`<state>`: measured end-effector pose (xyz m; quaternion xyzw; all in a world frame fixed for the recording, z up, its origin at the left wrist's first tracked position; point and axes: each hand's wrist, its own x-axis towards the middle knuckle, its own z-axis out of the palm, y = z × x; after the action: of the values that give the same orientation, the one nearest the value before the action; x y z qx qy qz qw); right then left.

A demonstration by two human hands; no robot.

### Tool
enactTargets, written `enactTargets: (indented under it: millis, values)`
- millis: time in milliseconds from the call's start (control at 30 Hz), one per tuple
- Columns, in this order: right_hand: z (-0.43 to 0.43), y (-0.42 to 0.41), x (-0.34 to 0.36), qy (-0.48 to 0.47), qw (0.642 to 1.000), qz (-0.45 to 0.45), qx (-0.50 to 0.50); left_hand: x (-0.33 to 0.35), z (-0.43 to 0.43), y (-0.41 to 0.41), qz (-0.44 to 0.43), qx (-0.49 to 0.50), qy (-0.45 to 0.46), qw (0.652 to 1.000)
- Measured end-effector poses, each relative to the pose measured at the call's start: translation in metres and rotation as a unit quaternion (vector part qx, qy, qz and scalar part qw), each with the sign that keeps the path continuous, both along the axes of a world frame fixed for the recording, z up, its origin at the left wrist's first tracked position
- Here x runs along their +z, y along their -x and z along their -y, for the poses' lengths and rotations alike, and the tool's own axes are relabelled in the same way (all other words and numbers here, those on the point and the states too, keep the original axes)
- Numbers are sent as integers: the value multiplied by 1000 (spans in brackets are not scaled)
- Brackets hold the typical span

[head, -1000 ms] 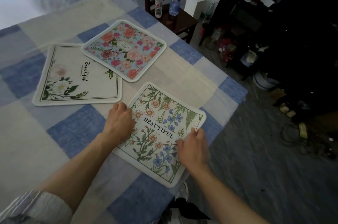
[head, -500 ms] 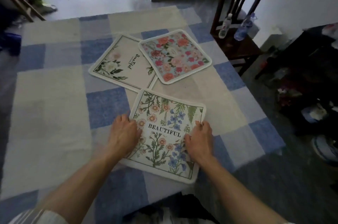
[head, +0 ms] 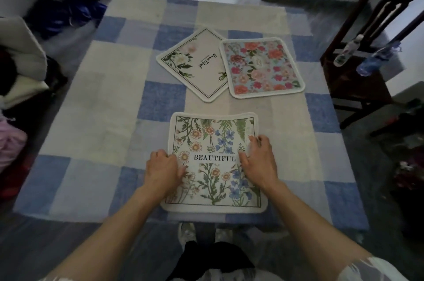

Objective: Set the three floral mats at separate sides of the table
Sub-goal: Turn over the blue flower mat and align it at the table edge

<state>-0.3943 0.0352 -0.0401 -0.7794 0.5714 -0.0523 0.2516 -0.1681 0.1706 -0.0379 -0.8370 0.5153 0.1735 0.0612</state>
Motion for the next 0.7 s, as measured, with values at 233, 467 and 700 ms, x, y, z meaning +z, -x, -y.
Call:
enactTargets:
  millis: [233,467,700]
  values:
    - [3,12,-15,-46,997,-60,6,-14,-4,-5,-69,40,44,996]
    - [-12,19,-18,-57,995,-87,14,-22,6,-20,-72,23,40,996]
    - [-16,17,-17,-19,994,-104,-15,-30,8,-23,-69,16,124,990]
